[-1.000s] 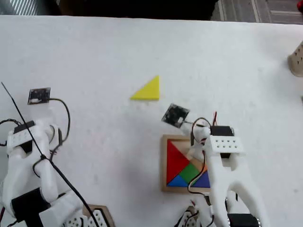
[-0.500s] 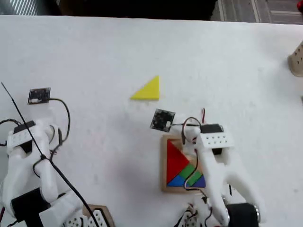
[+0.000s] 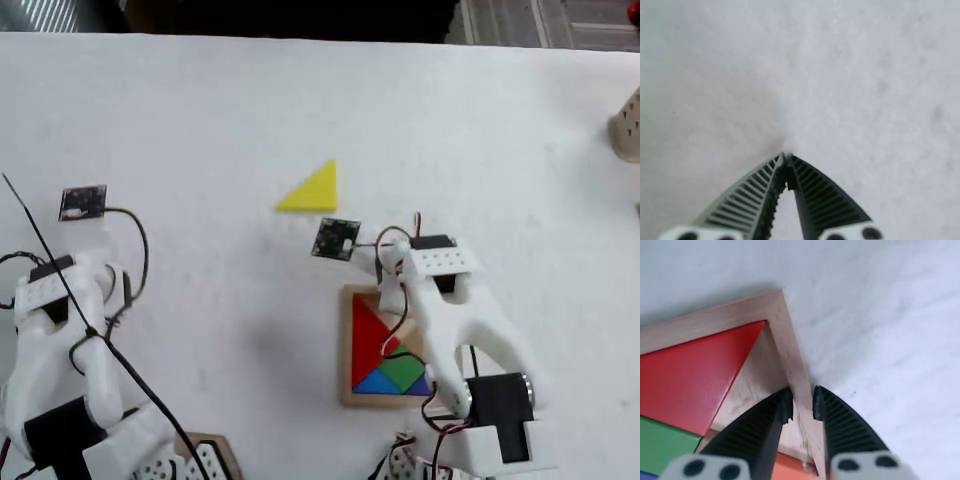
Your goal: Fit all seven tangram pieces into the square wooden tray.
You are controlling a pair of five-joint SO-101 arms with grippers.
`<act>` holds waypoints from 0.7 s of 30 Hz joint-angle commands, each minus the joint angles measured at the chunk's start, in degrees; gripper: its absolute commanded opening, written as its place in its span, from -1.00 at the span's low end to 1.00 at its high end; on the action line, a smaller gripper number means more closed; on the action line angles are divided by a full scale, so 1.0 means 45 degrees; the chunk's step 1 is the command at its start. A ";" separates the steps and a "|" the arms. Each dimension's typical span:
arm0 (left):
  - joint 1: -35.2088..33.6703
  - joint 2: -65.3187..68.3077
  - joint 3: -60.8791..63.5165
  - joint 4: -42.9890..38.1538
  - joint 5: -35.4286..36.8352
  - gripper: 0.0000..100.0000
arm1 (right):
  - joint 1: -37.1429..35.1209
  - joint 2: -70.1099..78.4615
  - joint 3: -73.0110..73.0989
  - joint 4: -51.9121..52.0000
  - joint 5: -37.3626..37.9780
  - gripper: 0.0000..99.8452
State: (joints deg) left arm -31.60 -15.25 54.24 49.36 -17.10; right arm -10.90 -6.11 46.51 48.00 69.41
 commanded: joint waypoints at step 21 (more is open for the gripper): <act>0.0107 -0.0479 -0.0137 -0.0078 -0.0117 -0.95 | -0.3175 0.1963 -0.3868 0.2823 -0.7521 -0.83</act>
State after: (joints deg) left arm -31.60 -15.25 54.24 49.36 -17.10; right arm -22.15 4.62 31.21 59.43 36.18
